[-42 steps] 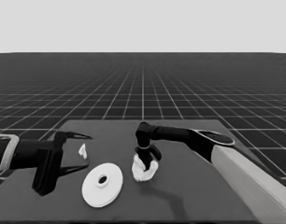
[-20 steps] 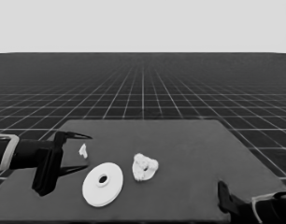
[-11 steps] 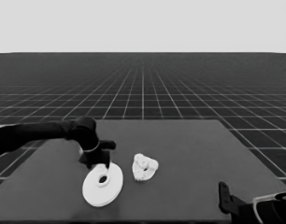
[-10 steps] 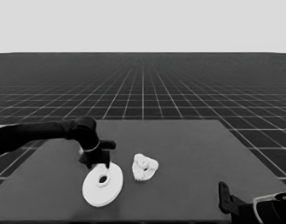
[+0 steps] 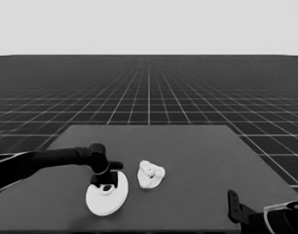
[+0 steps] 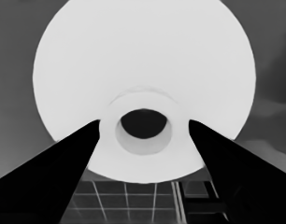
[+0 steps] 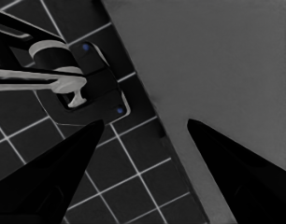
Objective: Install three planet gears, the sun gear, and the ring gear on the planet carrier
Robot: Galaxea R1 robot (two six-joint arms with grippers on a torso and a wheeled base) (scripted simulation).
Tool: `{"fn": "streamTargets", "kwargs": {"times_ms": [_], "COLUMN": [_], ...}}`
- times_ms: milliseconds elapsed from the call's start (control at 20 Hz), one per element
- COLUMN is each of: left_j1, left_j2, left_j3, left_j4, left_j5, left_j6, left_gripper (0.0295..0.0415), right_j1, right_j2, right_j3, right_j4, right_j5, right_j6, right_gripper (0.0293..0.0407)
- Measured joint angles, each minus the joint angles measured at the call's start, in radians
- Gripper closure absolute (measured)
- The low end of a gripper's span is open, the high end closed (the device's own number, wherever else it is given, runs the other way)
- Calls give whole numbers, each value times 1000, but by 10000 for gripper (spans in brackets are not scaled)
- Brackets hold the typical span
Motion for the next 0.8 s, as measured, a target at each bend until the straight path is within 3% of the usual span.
{"fn": "streamTargets", "kwargs": {"times_ms": [50,500,600,800], "left_j1": [0,0,-144,-227], "left_j2": [0,0,-29,-33], "left_j3": [0,-1,92,108], "left_j4": [0,1,-140,-218], "left_j5": [0,0,51,64], "left_j6": [0,0,-50,-59], "left_gripper": [361,362,362,362], "right_j1": [0,0,0,0], "right_j2": [0,0,0,0], "right_j3": [0,0,0,0], "right_j4": [0,0,0,0], "right_j5": [0,0,0,0], "right_j6": [0,0,0,0], "right_gripper": [315,315,315,315]}}
